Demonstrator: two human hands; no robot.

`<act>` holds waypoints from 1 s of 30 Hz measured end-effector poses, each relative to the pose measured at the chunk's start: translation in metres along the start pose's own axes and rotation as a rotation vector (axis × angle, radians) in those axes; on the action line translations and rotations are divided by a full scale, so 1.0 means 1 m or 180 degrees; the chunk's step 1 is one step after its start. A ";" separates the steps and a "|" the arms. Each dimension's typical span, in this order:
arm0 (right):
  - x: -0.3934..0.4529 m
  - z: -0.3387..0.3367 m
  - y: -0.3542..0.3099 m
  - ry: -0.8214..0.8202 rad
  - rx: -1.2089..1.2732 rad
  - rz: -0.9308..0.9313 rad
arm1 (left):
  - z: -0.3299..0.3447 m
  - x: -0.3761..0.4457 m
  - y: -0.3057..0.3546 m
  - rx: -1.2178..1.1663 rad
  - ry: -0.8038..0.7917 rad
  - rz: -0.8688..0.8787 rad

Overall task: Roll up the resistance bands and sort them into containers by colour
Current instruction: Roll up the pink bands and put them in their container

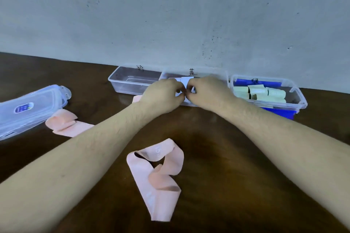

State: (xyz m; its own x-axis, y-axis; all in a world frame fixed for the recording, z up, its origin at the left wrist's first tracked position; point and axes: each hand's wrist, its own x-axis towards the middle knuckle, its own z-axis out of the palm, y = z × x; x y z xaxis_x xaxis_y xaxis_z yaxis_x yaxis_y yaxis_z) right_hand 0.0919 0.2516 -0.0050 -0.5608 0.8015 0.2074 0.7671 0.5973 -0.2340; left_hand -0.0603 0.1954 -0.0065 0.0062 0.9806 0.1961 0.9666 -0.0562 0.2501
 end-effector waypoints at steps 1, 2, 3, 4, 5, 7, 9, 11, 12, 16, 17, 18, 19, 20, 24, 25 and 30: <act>-0.008 0.001 -0.002 -0.0071 0.0084 -0.0043 | 0.000 -0.013 0.003 -0.0036 -0.0054 -0.0105; -0.015 0.002 -0.005 -0.0177 0.0154 -0.0084 | 0.000 -0.025 0.005 -0.0079 -0.0104 -0.0207; -0.025 0.003 -0.007 -0.0294 0.0214 -0.0143 | 0.002 -0.040 0.008 -0.0115 -0.0120 -0.0303; -0.032 0.005 -0.009 -0.0433 0.0257 -0.0185 | 0.004 -0.052 0.010 -0.0161 -0.0135 -0.0394; -0.042 0.008 -0.012 -0.0579 0.0292 -0.0235 | 0.006 -0.066 0.012 -0.0198 -0.0154 -0.0515; -0.053 0.016 -0.018 -0.0834 0.0350 -0.0282 | 0.012 -0.088 0.014 -0.0185 -0.0323 -0.0801; -0.066 0.027 -0.024 -0.1079 0.0457 -0.0260 | 0.020 -0.111 0.014 -0.0153 -0.0539 -0.1093; -0.078 0.037 -0.030 -0.1267 0.0430 -0.0212 | 0.024 -0.132 0.016 -0.0221 -0.0627 -0.1333; -0.082 0.041 -0.032 -0.1342 0.0364 -0.0187 | 0.026 -0.140 0.018 -0.0280 -0.0638 -0.1407; -0.099 0.053 -0.044 -0.1478 0.0443 -0.0141 | 0.029 -0.170 0.028 -0.0455 -0.0556 -0.1658; -0.102 0.054 -0.045 -0.1455 0.0566 -0.0140 | 0.030 -0.173 0.031 -0.0528 -0.0507 -0.1679; -0.107 0.054 -0.046 -0.1409 0.0742 -0.0172 | 0.029 -0.179 0.033 -0.0619 -0.0441 -0.1707; -0.111 0.055 -0.046 -0.1354 0.0980 -0.0223 | 0.028 -0.183 0.036 -0.0753 -0.0350 -0.1741; -0.117 0.052 -0.046 -0.1303 0.1278 -0.0286 | 0.025 -0.185 0.038 -0.0943 -0.0235 -0.1782; -0.131 0.037 -0.042 -0.1028 0.2190 -0.0344 | 0.006 -0.187 0.046 -0.1698 -0.0181 -0.1870; -0.133 0.031 -0.040 -0.0905 0.2355 -0.0301 | 0.001 -0.185 0.047 -0.1686 -0.0346 -0.1803; -0.145 0.002 -0.044 -0.0612 0.3510 0.0106 | -0.020 -0.188 0.056 -0.2194 -0.0666 -0.1479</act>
State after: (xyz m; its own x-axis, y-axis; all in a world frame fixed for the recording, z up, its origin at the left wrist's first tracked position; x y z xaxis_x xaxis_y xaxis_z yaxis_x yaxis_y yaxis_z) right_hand 0.1390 0.1088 -0.0264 -0.6572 0.7515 0.0575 0.1405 0.1970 -0.9703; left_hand -0.0124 0.0041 -0.0102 -0.2393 0.9430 -0.2312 0.5116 0.3248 0.7955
